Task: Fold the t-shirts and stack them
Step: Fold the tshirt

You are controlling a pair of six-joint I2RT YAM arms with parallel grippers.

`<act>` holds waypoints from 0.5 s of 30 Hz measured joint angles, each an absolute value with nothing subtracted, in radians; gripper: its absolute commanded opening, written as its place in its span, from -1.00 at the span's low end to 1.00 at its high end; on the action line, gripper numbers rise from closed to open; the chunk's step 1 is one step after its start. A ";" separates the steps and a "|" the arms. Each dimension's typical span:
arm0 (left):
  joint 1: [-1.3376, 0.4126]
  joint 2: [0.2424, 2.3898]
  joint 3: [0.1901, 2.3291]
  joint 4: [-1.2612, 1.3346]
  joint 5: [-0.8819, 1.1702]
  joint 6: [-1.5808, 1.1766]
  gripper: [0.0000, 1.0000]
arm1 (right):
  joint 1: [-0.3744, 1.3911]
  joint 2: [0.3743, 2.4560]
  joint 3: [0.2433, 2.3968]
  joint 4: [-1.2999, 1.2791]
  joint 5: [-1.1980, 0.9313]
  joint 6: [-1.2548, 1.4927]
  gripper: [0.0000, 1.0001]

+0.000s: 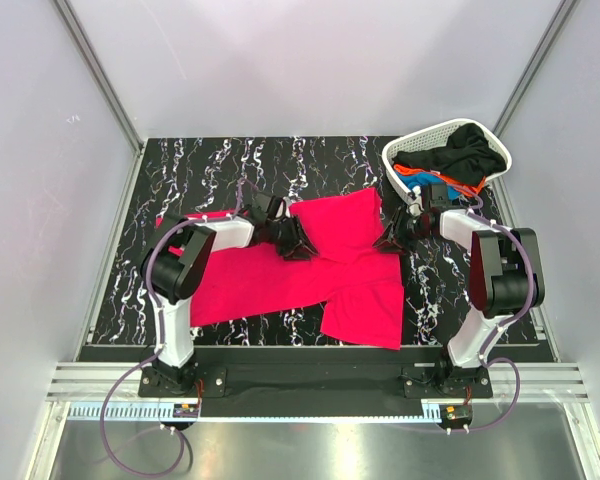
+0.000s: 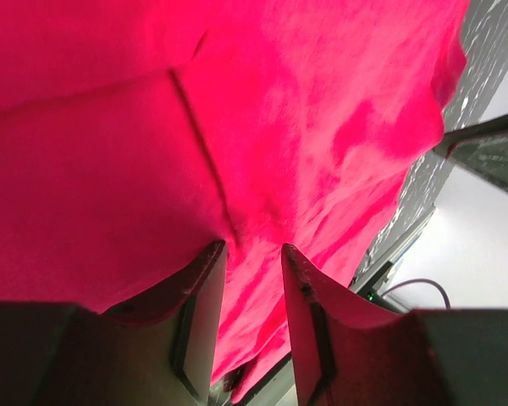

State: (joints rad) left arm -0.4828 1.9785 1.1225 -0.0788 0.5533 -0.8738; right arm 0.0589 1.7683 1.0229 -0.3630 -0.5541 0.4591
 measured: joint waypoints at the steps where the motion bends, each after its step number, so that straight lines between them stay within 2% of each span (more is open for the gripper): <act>1: -0.483 1.982 1.130 -0.079 0.553 -0.874 -0.23 | 0.059 1.768 1.021 -0.362 -0.558 0.459 -0.28; 3: -0.484 1.994 1.147 -0.079 0.552 -0.874 -0.25 | 0.060 1.769 1.019 -0.362 -0.562 0.460 -0.28; 6: -0.484 2.011 1.164 -0.080 0.553 -0.878 -0.39 | 0.062 1.773 1.019 -0.360 -0.566 0.460 -0.27; 7: -0.484 2.015 1.167 -0.081 0.553 -0.877 -0.51 | 0.063 1.777 1.019 -0.360 -0.567 0.460 -0.26; 11: -0.484 2.022 1.171 -0.090 0.549 -0.873 -0.62 | 0.070 1.800 1.019 -0.357 -0.568 0.460 -0.27; 13: -0.484 2.022 1.172 -0.097 0.548 -0.869 -0.63 | 0.074 1.812 1.019 -0.356 -0.568 0.460 -0.29; 15: -0.484 2.022 1.172 -0.105 0.549 -0.866 -0.56 | 0.077 1.820 1.020 -0.356 -0.568 0.461 -0.29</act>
